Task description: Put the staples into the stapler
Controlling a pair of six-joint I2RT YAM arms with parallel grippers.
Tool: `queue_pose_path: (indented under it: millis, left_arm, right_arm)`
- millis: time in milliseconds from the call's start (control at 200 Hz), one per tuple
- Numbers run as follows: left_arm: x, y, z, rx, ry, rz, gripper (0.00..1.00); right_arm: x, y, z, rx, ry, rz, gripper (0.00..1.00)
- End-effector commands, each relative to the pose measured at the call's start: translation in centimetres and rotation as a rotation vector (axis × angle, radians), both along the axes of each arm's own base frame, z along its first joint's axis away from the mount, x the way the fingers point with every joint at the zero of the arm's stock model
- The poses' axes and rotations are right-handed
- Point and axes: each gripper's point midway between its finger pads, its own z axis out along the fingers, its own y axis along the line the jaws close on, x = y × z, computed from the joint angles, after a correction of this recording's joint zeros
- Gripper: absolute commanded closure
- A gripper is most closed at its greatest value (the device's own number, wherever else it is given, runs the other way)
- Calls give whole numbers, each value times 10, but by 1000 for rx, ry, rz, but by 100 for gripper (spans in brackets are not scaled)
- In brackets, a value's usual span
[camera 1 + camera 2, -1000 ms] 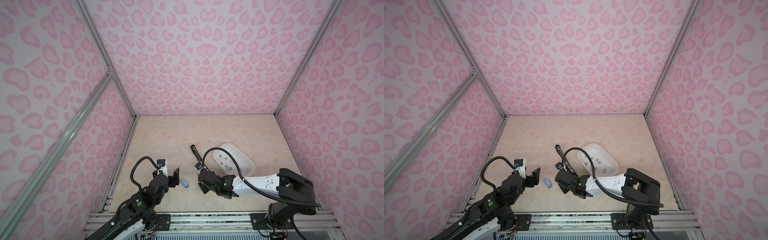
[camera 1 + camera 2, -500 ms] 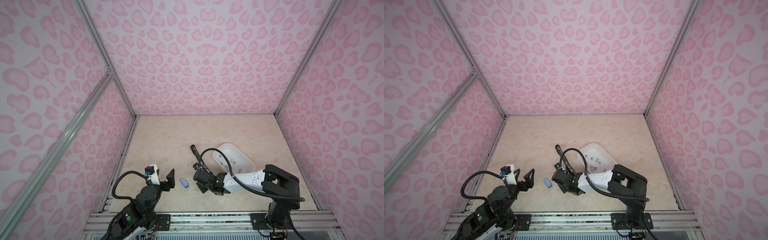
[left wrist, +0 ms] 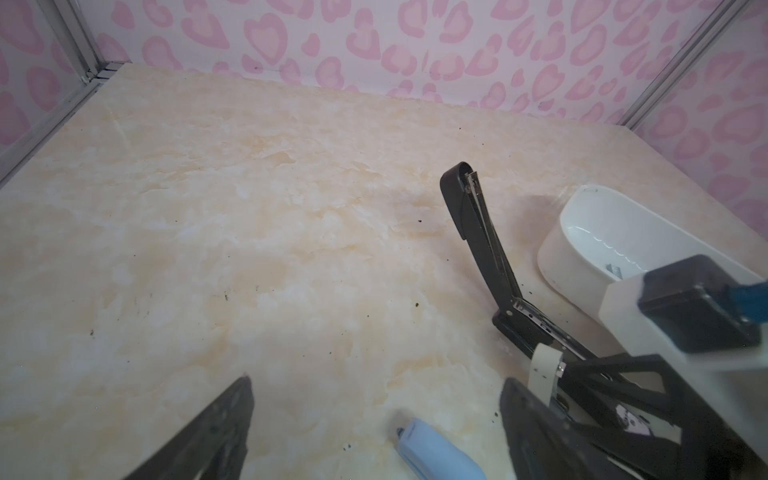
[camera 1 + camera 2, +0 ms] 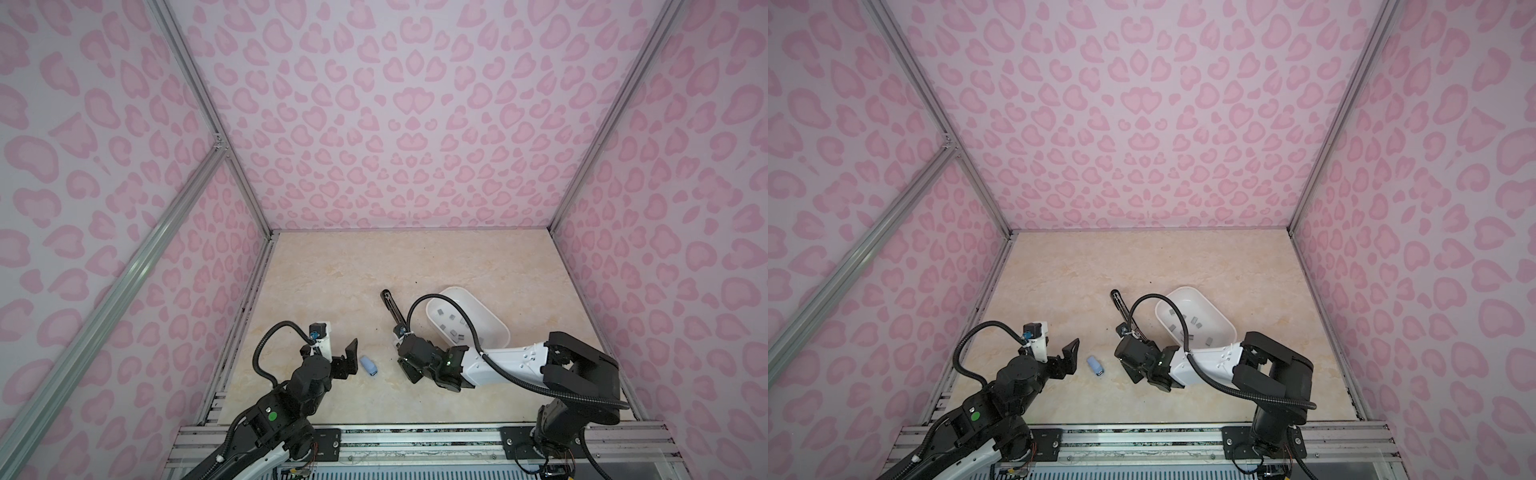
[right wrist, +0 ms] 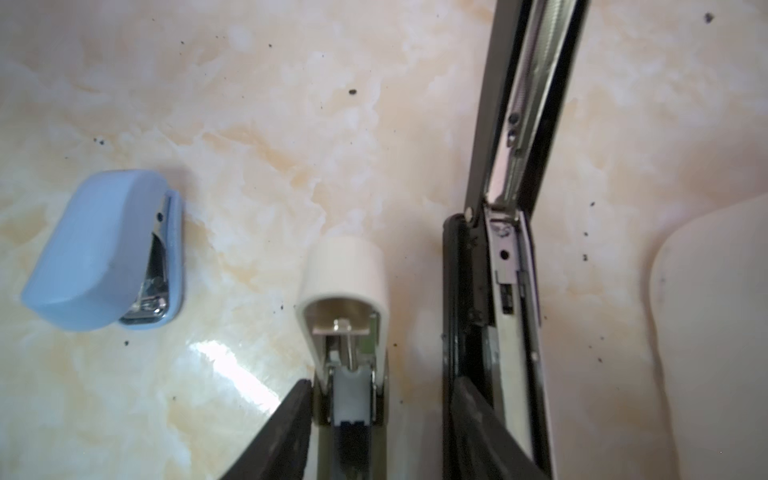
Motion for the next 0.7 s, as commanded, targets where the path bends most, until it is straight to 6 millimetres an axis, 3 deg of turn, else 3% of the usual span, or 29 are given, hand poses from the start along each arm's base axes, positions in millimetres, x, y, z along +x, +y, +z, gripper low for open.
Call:
queue_pose_path:
  millis: [0, 130, 270, 550, 695]
  left_arm:
    - [9, -9, 16, 9, -21, -11, 7]
    - [17, -3, 11, 76, -18, 40, 7]
    - [19, 0, 6, 68, -14, 51, 2]
    - [16, 4, 2, 11, 3, 40, 2]
    - [13, 4, 4, -13, -13, 24, 2]
  right_arm:
    - [3, 1, 17, 24, -68, 17, 44]
    - [-8, 12, 36, 83, -125, 92, 43]
    - [-29, 42, 49, 139, -188, 218, 48]
    - [-48, 81, 22, 159, -148, 347, 49]
    - [-56, 93, 18, 176, -145, 375, 49]
